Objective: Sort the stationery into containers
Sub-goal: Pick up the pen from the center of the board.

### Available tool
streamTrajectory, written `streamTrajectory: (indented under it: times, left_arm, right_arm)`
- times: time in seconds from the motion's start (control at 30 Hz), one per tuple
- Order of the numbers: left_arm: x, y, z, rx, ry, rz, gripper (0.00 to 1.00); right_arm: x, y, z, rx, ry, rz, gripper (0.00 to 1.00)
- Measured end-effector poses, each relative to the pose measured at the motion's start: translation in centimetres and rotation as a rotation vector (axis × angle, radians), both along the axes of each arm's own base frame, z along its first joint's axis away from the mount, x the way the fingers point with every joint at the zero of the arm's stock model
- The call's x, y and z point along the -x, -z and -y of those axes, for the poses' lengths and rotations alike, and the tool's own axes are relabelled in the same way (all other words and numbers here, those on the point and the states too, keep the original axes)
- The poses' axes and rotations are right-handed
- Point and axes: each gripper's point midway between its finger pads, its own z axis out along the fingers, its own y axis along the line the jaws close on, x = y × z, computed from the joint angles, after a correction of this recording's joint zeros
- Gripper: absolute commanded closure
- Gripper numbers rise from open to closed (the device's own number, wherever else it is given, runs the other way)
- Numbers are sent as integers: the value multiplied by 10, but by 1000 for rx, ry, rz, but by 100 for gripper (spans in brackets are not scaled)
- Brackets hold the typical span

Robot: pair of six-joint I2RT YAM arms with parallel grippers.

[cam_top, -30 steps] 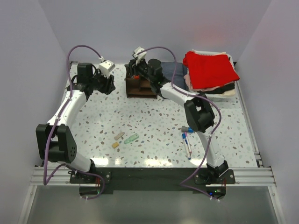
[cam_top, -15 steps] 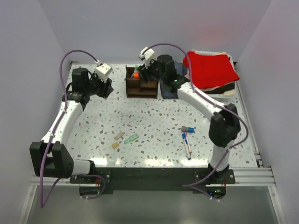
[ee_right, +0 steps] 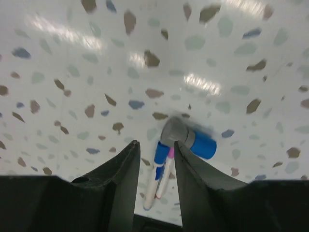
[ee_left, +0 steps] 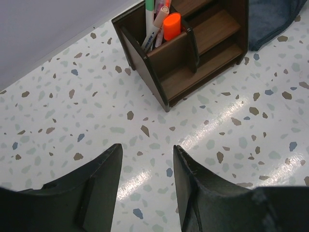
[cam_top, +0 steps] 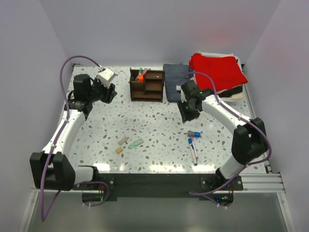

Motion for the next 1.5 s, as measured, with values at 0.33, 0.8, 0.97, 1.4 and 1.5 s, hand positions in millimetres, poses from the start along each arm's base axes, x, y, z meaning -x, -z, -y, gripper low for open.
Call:
streamTrajectory:
  times: [0.33,0.8,0.97,1.4,1.5]
  left_arm:
    - [2,-1,4,29,7,5,49]
    - [15,9,10,80,13,-23,48]
    - [17,6,9,82,12,-12,48]
    - [19,6,9,82,12,-11,48]
    - [19,7,9,83,12,-10,48]
  right_arm:
    - [77,49,21,58,46,-266,58]
    - [91,68,22,52,51,-320,64]
    - [93,81,22,66,51,-362,64]
    - [96,93,21,71,64,-407,63]
    - [97,99,21,82,67,-426,64]
